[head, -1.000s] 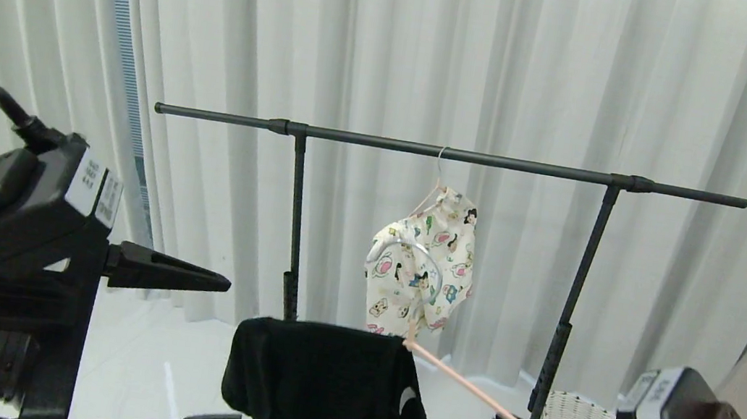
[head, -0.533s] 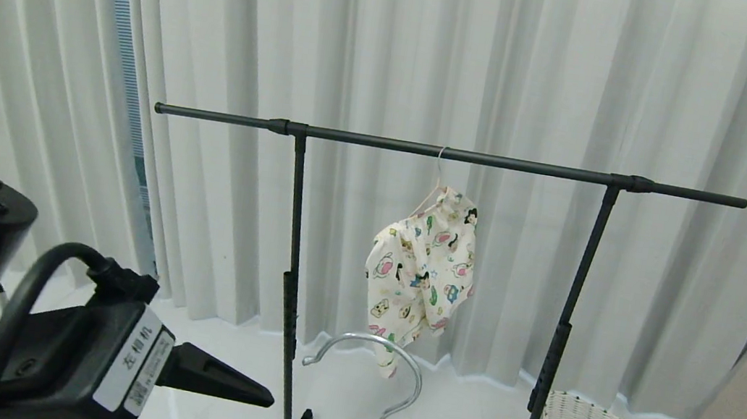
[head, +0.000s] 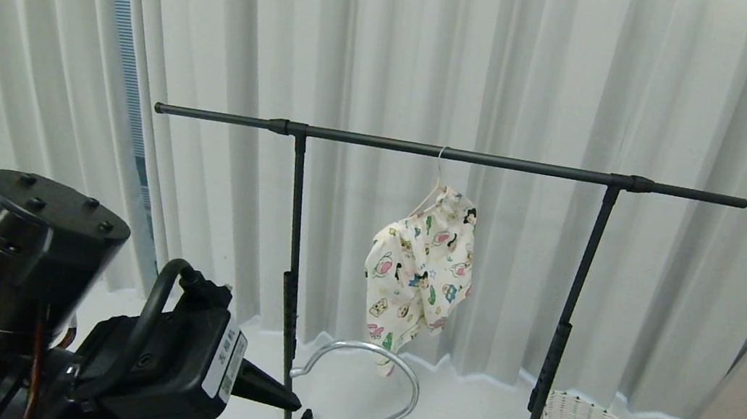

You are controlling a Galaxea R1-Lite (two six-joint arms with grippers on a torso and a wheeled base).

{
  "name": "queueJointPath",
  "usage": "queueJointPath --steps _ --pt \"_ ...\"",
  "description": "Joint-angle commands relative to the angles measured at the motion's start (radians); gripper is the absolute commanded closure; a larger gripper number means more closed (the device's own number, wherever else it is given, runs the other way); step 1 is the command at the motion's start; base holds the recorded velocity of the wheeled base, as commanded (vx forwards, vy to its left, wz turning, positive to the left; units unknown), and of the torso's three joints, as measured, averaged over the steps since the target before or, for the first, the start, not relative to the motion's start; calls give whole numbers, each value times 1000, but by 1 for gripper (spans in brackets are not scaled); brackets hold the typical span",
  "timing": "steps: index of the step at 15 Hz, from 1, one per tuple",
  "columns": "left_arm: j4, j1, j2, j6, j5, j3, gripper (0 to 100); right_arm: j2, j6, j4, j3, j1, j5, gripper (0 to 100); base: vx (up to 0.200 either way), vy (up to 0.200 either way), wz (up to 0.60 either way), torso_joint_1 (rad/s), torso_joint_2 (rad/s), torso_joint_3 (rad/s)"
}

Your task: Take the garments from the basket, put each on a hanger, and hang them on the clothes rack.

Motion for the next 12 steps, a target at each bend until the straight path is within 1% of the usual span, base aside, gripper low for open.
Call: queueJointPath --steps 1,7,8,10,11,12 --pt "0 0 27 0 1 2 100 0 0 -3 -4 2 0 100 0 0 0 0 0 0" --pt "0 -2 31 0 1 2 100 -3 -2 -12 -1 2 -3 100 0 0 0 0 0 0" --pt "0 0 31 0 1 2 100 -1 -2 -12 -3 2 -9 0 0 0 0 0 0 0" --pt "0 0 34 0 7 2 100 -3 -12 -9 3 0 -29 0 0 0 0 0 0 0" --pt "0 3 34 0 29 5 100 -3 -12 -6 5 -4 -52 0 0 0 0 0 0 0" --pt "0 11 31 0 70 11 100 -4 -12 -5 7 -10 -72 0 0 0 0 0 0 0"
